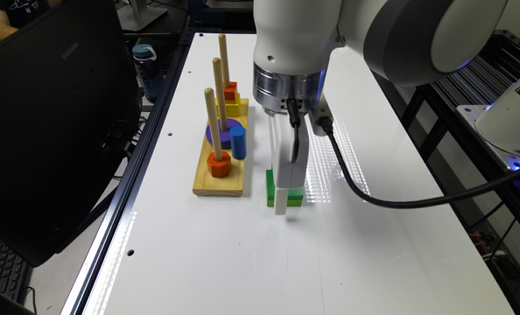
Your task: Pick up green block.
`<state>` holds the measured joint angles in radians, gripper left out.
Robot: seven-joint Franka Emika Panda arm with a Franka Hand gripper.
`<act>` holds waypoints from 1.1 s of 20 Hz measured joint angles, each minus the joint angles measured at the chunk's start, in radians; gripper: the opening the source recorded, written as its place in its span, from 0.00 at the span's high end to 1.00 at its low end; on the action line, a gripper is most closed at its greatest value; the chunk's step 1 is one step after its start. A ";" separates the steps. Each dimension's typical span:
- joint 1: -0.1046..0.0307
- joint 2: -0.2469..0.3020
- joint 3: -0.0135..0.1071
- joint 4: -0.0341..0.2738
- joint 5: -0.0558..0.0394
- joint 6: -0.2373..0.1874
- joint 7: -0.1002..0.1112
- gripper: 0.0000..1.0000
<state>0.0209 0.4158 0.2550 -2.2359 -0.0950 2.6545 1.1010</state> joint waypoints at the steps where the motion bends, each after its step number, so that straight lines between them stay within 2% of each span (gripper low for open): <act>1: 0.000 0.000 0.000 0.000 -0.0001 0.000 0.000 0.00; 4: 0.000 0.010 -0.001 0.000 -0.0023 0.003 0.000 0.00; 5: 0.000 0.020 -0.003 0.000 -0.0052 0.012 0.000 0.00; 6: 0.000 0.035 -0.005 0.001 -0.0125 0.029 0.003 0.00; 7: 0.000 0.034 -0.005 0.003 -0.0156 0.028 0.006 0.00; 22: 0.001 0.035 -0.005 0.003 -0.0164 0.029 0.008 0.00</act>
<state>0.0216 0.4508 0.2499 -2.2324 -0.1113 2.6835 1.1090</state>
